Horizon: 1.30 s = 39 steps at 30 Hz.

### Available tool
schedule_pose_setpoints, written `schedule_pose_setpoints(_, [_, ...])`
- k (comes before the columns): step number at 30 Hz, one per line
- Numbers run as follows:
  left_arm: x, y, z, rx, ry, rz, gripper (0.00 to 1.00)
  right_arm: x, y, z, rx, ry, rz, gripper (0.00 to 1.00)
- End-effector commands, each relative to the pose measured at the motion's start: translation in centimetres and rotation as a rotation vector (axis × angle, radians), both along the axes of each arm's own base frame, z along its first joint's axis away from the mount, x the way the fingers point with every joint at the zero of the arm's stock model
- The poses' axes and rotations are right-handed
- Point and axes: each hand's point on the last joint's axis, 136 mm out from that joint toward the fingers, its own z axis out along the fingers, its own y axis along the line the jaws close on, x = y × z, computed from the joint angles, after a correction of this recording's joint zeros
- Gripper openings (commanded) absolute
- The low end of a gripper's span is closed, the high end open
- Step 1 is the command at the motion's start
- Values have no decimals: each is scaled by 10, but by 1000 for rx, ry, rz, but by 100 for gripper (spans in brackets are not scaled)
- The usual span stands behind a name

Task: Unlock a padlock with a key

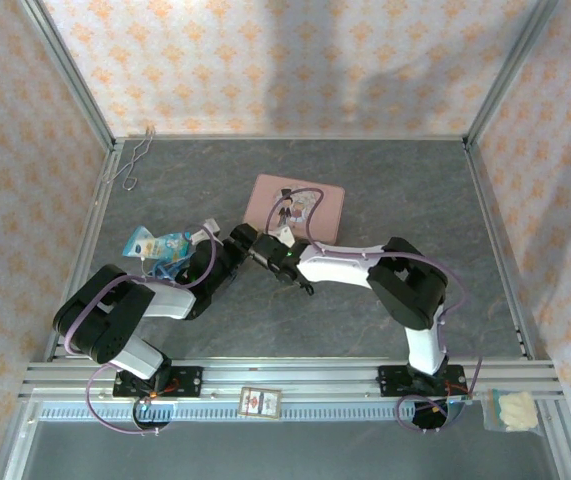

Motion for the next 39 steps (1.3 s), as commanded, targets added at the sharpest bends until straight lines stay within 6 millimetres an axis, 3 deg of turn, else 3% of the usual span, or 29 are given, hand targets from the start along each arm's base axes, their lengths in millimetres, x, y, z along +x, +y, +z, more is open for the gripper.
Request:
schedule_pose_setpoints(1, [4, 4, 13, -24, -45, 22, 65, 6, -3, -1, -54, -35, -16, 45])
schedule_pose_setpoints(6, [2, 7, 12, -30, -44, 27, 65, 7, -1, -8, -63, -33, 8, 41])
schedule_pose_setpoints(13, [-1, 10, 10, -38, -41, 36, 65, 4, 1, -24, -39, -17, 17, 43])
schedule_pose_setpoints(17, [-2, 11, 11, -39, -44, 38, 65, 5, -2, -27, -23, -22, 8, 36])
schedule_pose_setpoints(26, [-2, 14, 12, -42, -49, 46, 65, 10, 6, 0, 108, -13, 139, 1])
schedule_pose_setpoints(33, [-3, 17, 12, -45, -56, 46, 65, 13, 2, 11, 66, -31, 377, 0])
schedule_pose_setpoints(39, [-5, 12, 11, -52, -58, 17, 65, 18, 12, 27, 82, -93, 544, 0])
